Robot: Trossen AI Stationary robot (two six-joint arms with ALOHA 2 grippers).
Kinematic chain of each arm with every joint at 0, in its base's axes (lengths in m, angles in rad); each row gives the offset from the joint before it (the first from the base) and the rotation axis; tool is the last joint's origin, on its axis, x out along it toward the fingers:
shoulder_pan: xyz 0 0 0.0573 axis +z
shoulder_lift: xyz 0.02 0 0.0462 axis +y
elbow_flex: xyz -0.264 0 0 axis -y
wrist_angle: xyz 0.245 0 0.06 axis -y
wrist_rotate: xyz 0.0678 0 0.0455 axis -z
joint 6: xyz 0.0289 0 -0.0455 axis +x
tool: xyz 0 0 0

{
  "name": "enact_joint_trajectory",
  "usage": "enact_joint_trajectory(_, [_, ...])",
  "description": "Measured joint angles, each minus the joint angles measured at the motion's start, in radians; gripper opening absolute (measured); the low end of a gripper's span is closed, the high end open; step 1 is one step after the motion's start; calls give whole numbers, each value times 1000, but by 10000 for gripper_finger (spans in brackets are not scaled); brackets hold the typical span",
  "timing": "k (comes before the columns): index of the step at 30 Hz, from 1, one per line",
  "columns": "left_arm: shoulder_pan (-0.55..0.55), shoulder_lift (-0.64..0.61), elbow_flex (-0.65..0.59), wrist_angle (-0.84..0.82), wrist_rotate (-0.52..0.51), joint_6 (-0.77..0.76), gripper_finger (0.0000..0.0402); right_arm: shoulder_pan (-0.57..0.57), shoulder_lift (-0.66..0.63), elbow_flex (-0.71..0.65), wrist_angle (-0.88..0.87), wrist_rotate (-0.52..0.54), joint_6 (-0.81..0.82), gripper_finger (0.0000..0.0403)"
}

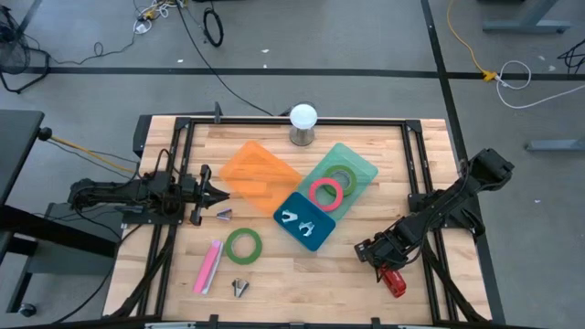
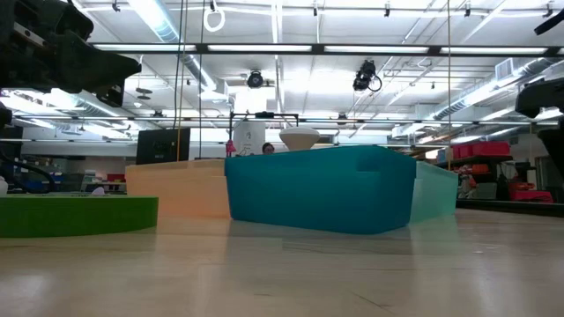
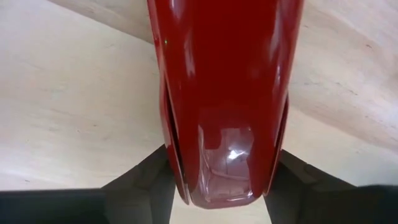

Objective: Pick and place Stapler, Stapler remover, tape
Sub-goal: Put the red stapler into the orange bin

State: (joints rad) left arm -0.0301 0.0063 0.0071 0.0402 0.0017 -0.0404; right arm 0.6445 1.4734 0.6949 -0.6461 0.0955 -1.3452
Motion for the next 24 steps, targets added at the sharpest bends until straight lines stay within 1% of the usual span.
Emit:
enact_joint_trajectory(3, [0,0,0,0,0,0,32,0,-7,-1,-4,-3,2,191])
enact_joint_trajectory(9, [0,0,0,0,0,0,32,0,-31,-4,-9,-22,73,175])
enact_joint_trajectory(17, [0,0,0,0,0,0,32,-4,-84,-4,11,-35,258,173])
enact_joint_trajectory(22, [0,0,0,0,0,0,32,-28,-130,-3,26,-36,368,173])
enact_joint_trajectory(24, [0,0,0,0,0,0,32,-35,-143,-3,25,-36,386,172])
